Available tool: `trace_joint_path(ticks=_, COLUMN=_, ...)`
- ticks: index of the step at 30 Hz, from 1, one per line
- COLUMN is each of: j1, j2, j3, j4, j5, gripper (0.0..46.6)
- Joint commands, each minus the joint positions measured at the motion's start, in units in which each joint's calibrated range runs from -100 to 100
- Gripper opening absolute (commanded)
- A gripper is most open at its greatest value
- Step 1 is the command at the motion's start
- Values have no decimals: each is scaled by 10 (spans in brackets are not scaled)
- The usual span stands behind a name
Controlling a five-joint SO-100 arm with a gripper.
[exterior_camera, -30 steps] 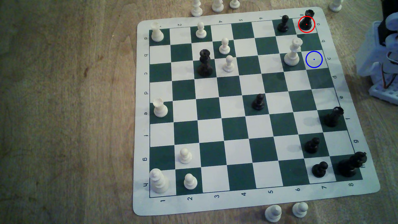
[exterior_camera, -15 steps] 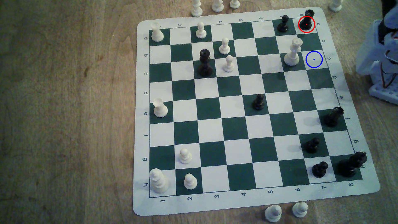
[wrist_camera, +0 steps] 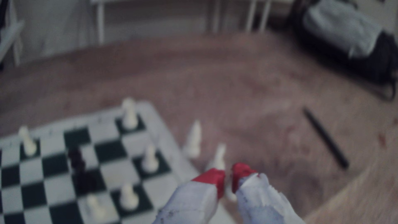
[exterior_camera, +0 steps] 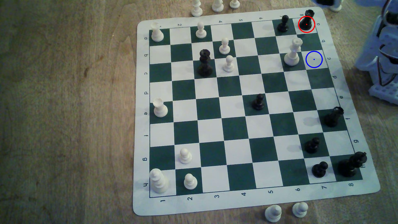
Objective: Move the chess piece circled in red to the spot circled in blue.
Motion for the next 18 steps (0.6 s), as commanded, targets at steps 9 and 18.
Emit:
trace_joint_path(ticks=9, j1=23, j2=193, j3=-371, j4=399, j5=8, gripper=50)
trace_joint_path(ticks=18, j1=96, j2=328, j3=-370, j4=398, j5=23, gripper=165)
